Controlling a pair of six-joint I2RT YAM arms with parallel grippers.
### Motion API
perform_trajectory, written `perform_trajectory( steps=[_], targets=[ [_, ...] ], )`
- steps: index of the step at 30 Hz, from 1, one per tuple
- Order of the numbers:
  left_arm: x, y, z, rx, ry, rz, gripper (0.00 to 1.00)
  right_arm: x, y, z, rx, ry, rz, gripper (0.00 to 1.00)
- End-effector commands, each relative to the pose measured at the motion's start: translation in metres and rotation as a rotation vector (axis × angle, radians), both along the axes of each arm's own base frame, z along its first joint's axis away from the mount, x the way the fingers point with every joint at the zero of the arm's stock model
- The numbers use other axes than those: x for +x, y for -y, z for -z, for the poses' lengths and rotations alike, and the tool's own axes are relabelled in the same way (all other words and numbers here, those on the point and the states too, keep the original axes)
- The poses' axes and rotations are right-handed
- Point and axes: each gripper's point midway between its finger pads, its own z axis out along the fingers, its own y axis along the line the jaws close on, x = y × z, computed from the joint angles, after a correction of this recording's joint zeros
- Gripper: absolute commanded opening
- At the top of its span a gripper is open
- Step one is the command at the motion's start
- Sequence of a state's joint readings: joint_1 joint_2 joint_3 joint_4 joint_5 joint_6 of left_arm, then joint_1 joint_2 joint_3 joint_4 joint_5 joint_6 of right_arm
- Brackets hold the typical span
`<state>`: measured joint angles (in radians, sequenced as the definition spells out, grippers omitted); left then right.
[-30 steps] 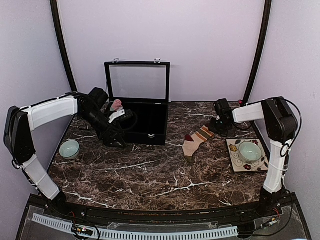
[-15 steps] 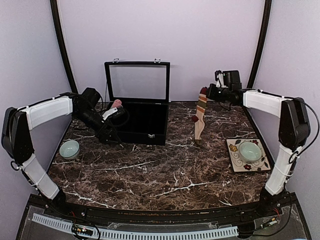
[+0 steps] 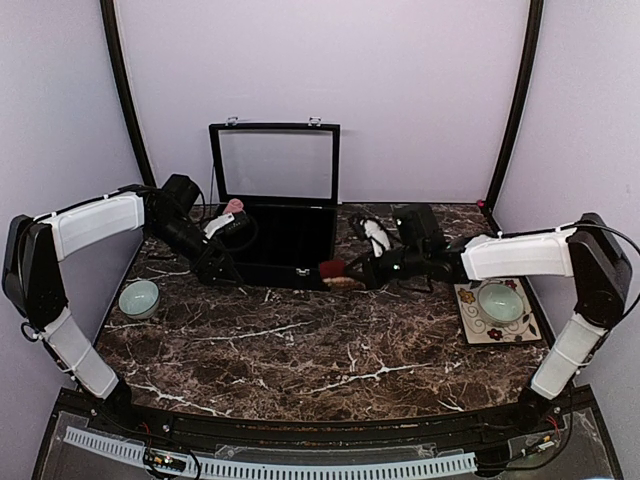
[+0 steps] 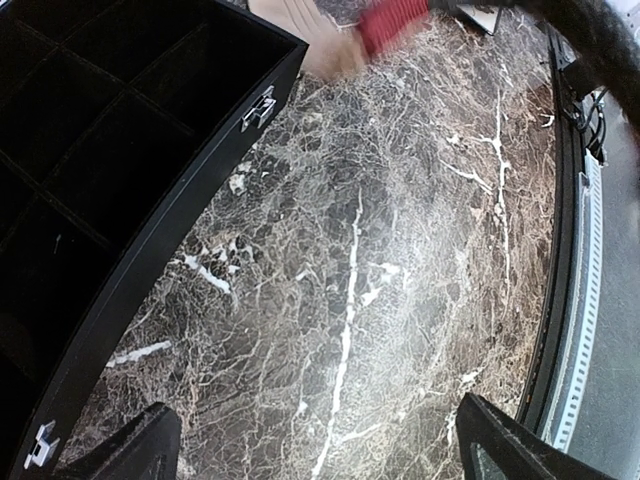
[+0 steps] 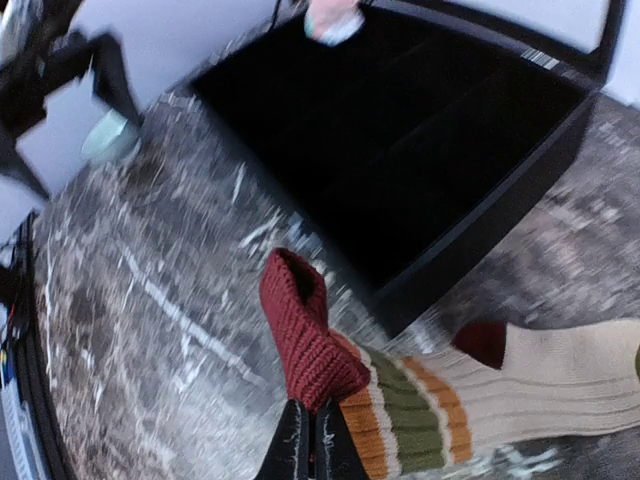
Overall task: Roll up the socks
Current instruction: Place the sock at the center of the board.
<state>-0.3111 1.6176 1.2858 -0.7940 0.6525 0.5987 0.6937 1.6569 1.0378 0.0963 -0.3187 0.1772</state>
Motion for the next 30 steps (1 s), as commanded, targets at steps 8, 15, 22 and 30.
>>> perform_trajectory(
  steps=[8,15,22,30],
  targets=[
    [-0.029,0.017,-0.001,-0.082,-0.066,0.124,0.99,-0.149,-0.058,0.064,-0.153,-0.217,-0.448,0.33],
    [-0.029,0.034,-0.010,-0.123,-0.056,0.181,0.99,-0.125,-0.047,0.020,-0.104,-0.141,-0.320,0.91],
    [-0.058,0.055,-0.005,-0.130,-0.069,0.335,0.99,-0.044,0.017,-0.015,-0.019,-0.079,0.110,0.99],
    [-0.106,0.091,0.022,-0.026,-0.043,0.568,0.97,0.010,0.103,-0.009,0.119,-0.097,0.595,0.99]
  ],
)
